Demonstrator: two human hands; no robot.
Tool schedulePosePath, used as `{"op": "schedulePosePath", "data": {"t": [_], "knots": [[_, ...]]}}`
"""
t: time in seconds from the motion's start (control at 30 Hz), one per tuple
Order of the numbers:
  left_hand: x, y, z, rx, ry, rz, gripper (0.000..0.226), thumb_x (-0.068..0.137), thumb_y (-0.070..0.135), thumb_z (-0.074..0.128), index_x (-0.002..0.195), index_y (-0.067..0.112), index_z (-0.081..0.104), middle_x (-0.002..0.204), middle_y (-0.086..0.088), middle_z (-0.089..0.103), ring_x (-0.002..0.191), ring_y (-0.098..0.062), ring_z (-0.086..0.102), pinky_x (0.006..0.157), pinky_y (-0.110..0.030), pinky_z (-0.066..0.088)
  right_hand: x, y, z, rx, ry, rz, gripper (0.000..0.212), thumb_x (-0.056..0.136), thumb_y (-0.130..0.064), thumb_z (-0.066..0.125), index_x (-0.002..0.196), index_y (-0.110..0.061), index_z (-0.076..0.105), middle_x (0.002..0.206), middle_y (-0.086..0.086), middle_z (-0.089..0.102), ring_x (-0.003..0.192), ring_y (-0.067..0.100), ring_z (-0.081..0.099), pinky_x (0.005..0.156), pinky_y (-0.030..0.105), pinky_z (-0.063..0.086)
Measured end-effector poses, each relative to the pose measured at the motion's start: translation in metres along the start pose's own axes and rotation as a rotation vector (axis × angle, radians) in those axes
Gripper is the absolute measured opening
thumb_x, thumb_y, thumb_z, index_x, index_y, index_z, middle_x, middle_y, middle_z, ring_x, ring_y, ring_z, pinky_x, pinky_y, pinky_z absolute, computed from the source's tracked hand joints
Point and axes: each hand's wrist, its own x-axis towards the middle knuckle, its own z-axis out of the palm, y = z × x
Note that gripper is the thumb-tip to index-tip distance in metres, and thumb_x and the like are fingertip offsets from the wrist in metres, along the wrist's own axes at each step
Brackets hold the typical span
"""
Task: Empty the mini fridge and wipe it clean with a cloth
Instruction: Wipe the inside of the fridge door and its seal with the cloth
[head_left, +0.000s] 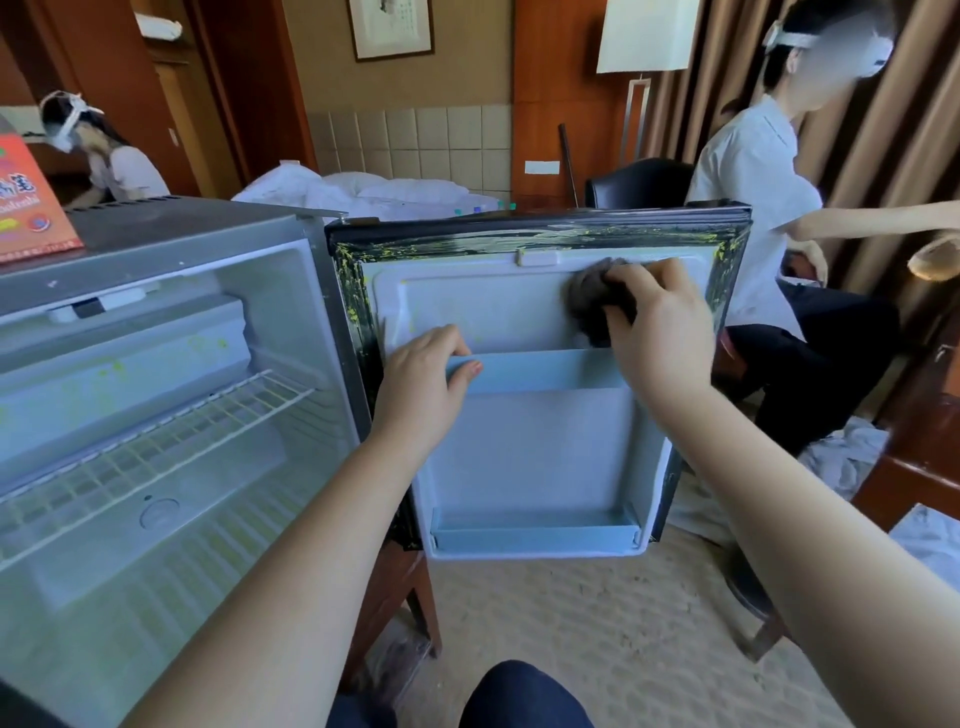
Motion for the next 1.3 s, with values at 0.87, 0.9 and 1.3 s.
{"op": "schedulePosePath", "data": {"t": [0.87,0.9,1.3], "knots": [[-0.027,-0.013,-0.004,0.138,-0.078,0.163,0.059,0.079,0.007,0.029,0.132,0.003,0.055,0.131,-0.011,0.057,0.122,-0.027,0.045,0.112,-0.037,0.03,0.038,-0.1,0.05,-0.108,-0.712,-0.667,0.025,0.096,-0.023,0.05,0.118,-0.023,0.061,0.115,0.003,0.044,0.114,0.023,0.047,0.066,0.028,0.023],[-0.027,-0.013,-0.004,0.123,-0.076,0.153,0.06,0.079,0.007,0.028,0.132,0.003,0.055,0.132,-0.011,0.057,0.123,-0.026,0.045,0.112,-0.036,0.029,0.04,-0.099,0.048,-0.104,-0.752,-0.664,0.027,0.097,-0.023,0.048,0.121,-0.022,0.058,0.117,0.003,0.043,0.116,0.023,0.045,0.067,0.028,0.023],[-0.025,-0.01,-0.007,0.13,-0.048,0.119,0.057,0.07,-0.011,0.044,0.124,0.005,0.057,0.122,-0.009,0.061,0.113,-0.022,0.049,0.104,-0.028,0.032,0.026,-0.078,0.023,-0.242,-0.855,-0.485,0.047,0.096,-0.011,0.038,0.127,-0.041,0.056,0.123,0.001,0.039,0.117,0.023,0.044,0.072,0.032,0.034]]}}
